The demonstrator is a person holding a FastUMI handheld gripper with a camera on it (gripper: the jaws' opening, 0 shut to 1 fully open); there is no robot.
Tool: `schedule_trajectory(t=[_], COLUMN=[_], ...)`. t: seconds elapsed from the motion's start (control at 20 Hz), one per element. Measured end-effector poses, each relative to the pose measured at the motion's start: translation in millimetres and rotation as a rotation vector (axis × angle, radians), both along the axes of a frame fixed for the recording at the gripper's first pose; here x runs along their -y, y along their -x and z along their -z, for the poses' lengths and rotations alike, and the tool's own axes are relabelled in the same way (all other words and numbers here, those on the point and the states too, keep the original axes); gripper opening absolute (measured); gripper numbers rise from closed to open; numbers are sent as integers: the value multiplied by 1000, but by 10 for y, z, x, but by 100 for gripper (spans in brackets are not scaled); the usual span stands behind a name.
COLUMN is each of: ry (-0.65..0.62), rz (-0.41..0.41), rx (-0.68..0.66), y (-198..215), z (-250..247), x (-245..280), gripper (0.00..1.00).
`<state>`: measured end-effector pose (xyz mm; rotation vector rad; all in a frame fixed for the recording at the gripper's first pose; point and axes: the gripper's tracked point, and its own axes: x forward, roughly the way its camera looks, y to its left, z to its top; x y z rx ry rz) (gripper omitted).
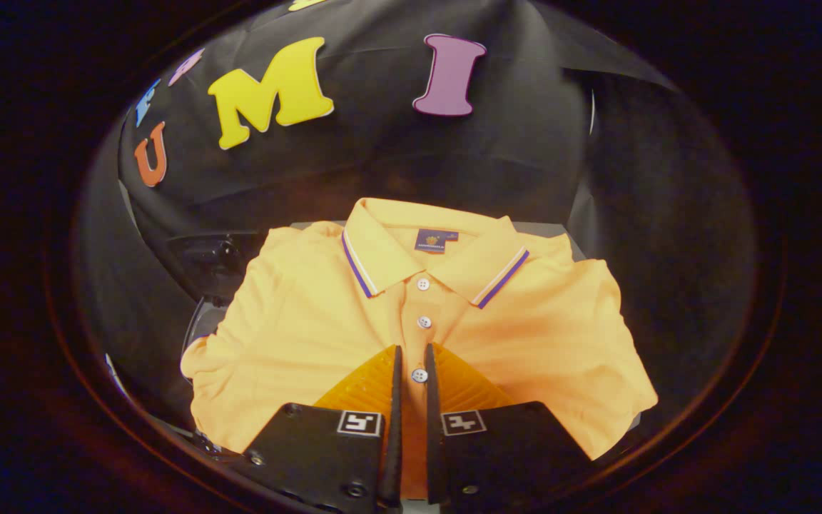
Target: Put the clothes into the washing machine and then close the washing machine lid.
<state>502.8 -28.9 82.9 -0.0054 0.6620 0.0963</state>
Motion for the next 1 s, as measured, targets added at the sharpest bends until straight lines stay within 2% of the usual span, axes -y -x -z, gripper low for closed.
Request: schedule_trajectory(t=[0.05, 0.15, 0.4, 0.75, 1.0], ry=[-2, -3, 21, -2, -5], rz=[3, 7, 12, -67, -148], rx=[-6, -5, 44, 146, 204], y=[-1, 7, 48, 65, 97], z=[-5, -19, -212, -1006, -1468], x=[-4, -12, -101, -520, -1014], gripper=[8, 6, 6, 6, 6])
